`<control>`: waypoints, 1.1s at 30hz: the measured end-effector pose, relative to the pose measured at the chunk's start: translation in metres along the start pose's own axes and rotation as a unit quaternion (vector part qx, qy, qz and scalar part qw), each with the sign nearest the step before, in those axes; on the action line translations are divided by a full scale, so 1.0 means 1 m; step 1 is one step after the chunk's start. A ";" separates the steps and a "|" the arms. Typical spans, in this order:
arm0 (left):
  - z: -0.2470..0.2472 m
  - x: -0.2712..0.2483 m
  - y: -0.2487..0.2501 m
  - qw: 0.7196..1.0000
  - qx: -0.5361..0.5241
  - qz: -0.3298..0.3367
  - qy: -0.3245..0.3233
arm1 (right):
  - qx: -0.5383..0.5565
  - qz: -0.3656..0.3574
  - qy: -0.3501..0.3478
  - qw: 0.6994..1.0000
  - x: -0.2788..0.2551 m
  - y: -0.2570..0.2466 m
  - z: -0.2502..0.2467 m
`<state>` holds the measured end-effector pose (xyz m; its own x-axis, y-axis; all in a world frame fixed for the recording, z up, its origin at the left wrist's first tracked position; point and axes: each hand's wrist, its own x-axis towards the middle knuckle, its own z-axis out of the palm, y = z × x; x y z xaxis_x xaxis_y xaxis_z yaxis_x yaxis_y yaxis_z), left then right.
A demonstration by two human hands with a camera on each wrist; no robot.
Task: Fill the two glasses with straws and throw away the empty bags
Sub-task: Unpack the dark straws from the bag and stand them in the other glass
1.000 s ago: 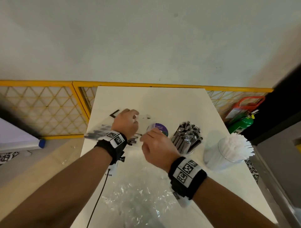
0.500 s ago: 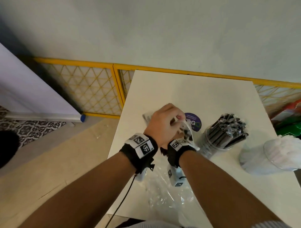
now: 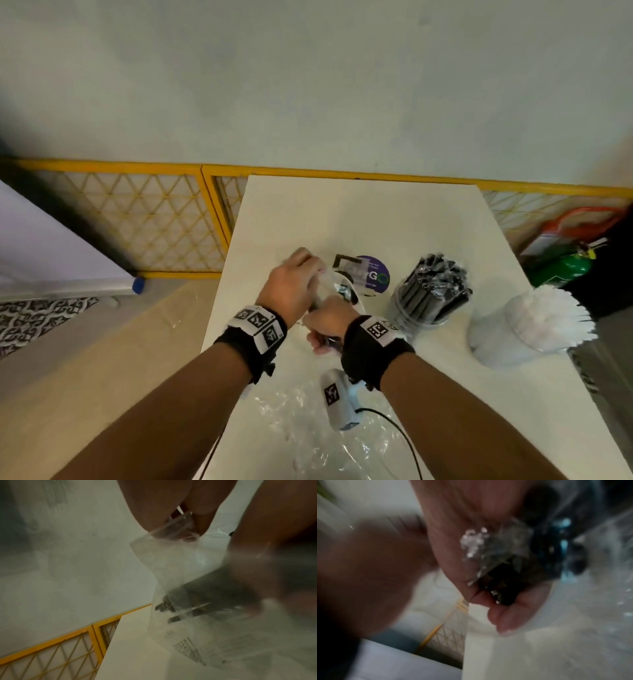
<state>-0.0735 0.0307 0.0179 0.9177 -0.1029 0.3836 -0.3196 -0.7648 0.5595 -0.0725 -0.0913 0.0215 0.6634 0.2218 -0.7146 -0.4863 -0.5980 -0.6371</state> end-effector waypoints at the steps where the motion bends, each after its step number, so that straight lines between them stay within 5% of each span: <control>1: 0.000 0.006 -0.004 1.000 0.012 -0.006 0.004 | 0.027 0.018 -0.015 0.999 -0.006 0.006 -0.006; 3: 0.004 0.017 -0.009 0.999 0.026 -0.023 -0.004 | 0.001 0.005 -0.037 0.999 -0.028 0.015 -0.015; 5: 0.012 0.026 -0.008 0.998 0.034 -0.032 -0.033 | -0.146 -0.040 0.004 0.988 -0.047 0.025 -0.028; 8: 0.025 0.039 0.007 0.997 0.054 -0.016 -0.053 | -0.383 -0.096 0.150 0.906 -0.068 0.033 -0.035; 11: 0.030 0.046 0.023 0.990 0.096 0.081 -0.068 | -0.410 -0.119 0.252 0.868 -0.078 0.043 -0.039; 14: 0.027 0.048 0.010 0.983 0.132 0.100 -0.080 | -0.412 -0.123 0.238 0.871 -0.088 0.047 -0.051; 17: 0.020 0.046 -0.011 0.989 0.133 -0.015 -0.058 | -0.352 -0.084 0.134 0.923 -0.100 0.061 -0.068; 20: 0.016 0.041 -0.018 0.982 0.110 -0.094 -0.120 | -0.159 -0.064 0.043 0.984 -0.105 0.085 -0.083; 23: 0.012 0.034 -0.010 0.943 0.076 -0.165 -0.278 | -0.043 -0.113 0.062 0.991 -0.103 0.099 -0.088; 26: 0.000 0.043 0.018 0.899 0.087 -0.143 -0.405 | 0.032 -0.171 0.113 0.978 -0.099 0.092 -0.086; 29: -0.023 0.056 0.059 0.907 -0.073 -0.138 -0.392 | 0.085 -0.215 0.140 0.963 -0.087 0.079 -0.078; 33: -0.032 0.054 0.115 0.854 -0.394 -0.204 -0.271 | 0.014 -0.252 0.204 0.946 -0.074 0.066 -0.068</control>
<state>-0.0679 -0.0424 0.1267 0.8965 -0.3736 -0.2381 0.1891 -0.1635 0.9683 -0.1152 -0.1996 0.0519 0.9763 0.1554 -0.1509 -0.0603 -0.4741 -0.8784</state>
